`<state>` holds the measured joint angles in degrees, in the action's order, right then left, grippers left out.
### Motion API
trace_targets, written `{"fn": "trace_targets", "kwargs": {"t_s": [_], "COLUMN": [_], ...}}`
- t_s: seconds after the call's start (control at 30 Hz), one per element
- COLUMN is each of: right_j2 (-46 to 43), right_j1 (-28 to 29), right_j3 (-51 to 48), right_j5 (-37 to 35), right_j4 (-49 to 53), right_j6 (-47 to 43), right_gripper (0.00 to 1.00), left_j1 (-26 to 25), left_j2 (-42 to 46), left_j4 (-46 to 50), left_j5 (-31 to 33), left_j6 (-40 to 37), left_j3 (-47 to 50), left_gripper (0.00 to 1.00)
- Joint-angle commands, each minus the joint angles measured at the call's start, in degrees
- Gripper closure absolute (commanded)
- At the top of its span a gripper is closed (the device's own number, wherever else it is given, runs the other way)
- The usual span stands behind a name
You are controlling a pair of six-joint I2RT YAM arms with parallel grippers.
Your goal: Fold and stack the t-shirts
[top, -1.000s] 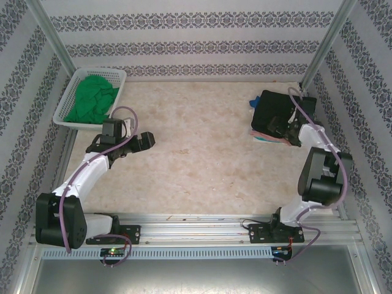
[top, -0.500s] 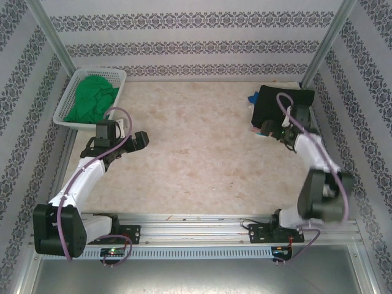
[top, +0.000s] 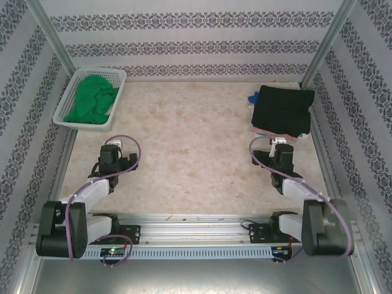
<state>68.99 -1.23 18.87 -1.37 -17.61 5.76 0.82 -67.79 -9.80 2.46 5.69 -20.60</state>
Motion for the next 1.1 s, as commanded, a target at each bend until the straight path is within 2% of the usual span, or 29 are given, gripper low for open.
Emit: {"fn": "trace_targets", "kwargs": {"t_s": [0.0,0.13,0.17,0.23,0.27,0.3,0.33,0.37,0.43,0.5,0.53,0.6,0.67,1.07], "right_j2": [6.20,14.68,16.77,17.48,17.50,17.26,17.54,17.57,17.58,17.55,17.50,17.48,17.41,17.38], "right_j1": [0.53,0.73,1.31,2.47,2.55,2.55,2.55,2.64,2.64,2.64,2.64,2.71,2.73,2.64], "right_j3": [6.01,5.37,4.69,3.00,2.50,2.72,3.14,3.01,3.01,3.01,2.85,2.81,2.88,2.86], "right_j5": [-1.98,-2.41,-0.40,-1.06,-2.29,-3.61,-4.46,-4.50,-4.59,-4.60,-4.65,-4.52,-4.49,-4.08], "right_j4": [-13.22,-26.70,-30.70,-33.67,-34.66,-33.80,-33.56,-33.74,-33.71,-33.79,-34.06,-34.01,-33.90,-33.95], "right_j6": [-0.10,-1.77,-3.18,-4.70,-4.27,-3.87,-3.50,-3.58,-3.56,-3.57,-3.58,-3.65,-3.72,-3.65], "right_gripper": [0.02,0.02,0.02,0.02,0.02,0.02,0.02,0.02,0.02,0.02,0.02,0.02,0.02,0.02], "left_j1": [1.84,4.34,5.11,6.71,6.91,7.21,6.10,4.23,3.72,2.80,1.93,1.72,1.68,1.78], "left_j2": [-3.67,-10.44,-12.12,-15.15,-18.84,-19.35,-19.10,-20.30,-24.75,-21.90,-23.95,-22.26,-23.58,-23.09], "left_j4": [-14.82,-23.91,-27.67,-31.10,-39.38,-42.05,-40.73,-43.32,-54.70,-44.02,-47.71,-43.01,-47.16,-45.57], "left_j5": [-1.31,-5.89,-7.84,-11.65,-13.46,-19.18,-21.80,-17.69,-10.81,-7.98,-6.19,-5.91,-5.97,-5.92], "left_j6": [-4.38,-3.47,-2.80,0.24,0.65,-0.99,-3.85,-4.98,-2.58,-2.76,-3.58,-3.60,-3.67,-3.58], "left_j3": [-1.88,-3.46,-3.33,-3.64,-2.07,-1.48,-1.34,-0.06,2.27,-0.09,-0.36,-1.12,-0.27,-0.67], "left_gripper": [0.00,0.00,0.00,0.00,0.00,0.00,0.00,0.00,0.00,0.00,0.00,0.00,0.00,0.00]}}
